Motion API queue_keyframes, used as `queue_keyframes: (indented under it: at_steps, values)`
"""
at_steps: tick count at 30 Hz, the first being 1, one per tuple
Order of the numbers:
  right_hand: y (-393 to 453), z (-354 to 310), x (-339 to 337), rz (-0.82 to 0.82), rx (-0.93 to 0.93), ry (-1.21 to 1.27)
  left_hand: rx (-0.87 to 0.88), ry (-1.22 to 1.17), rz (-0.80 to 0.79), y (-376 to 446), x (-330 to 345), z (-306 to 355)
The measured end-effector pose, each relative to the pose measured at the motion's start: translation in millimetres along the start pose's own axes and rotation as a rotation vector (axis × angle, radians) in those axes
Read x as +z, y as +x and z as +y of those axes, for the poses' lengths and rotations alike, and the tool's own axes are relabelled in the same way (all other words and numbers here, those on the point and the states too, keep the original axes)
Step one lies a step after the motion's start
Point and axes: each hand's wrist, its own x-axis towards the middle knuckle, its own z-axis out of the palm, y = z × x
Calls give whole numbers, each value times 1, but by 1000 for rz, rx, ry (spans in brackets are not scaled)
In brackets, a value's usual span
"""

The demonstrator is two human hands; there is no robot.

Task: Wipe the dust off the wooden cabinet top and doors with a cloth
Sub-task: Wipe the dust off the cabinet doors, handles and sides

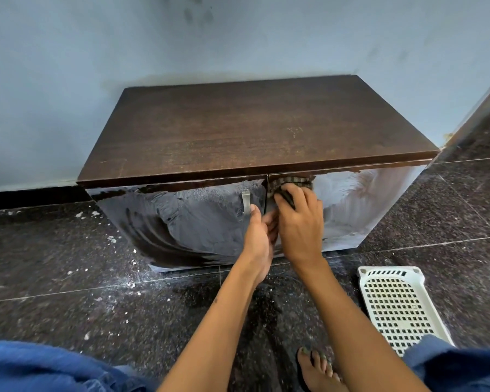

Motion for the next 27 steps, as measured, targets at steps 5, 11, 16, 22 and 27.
queue_keyframes:
  at_steps: [5, 11, 16, 22, 27]
  values:
    - [1, -17, -1, 62, 231, 89, 4, 30, -13, 0, -1, 1]
    - [-1, 13, 0, 165, 293, 175, 17, 126, -47, 1, -3, 0]
    - [-5, 4, 6, 108, 215, 332, 28, 124, -30, 2, 0, -1]
    - [-5, 12, 6, 193, 285, 265, 32, 160, -46, 3, 0, -2]
    - [-2, 13, 7, 70, 143, 410, 35, 130, -44, 3, 2, -3]
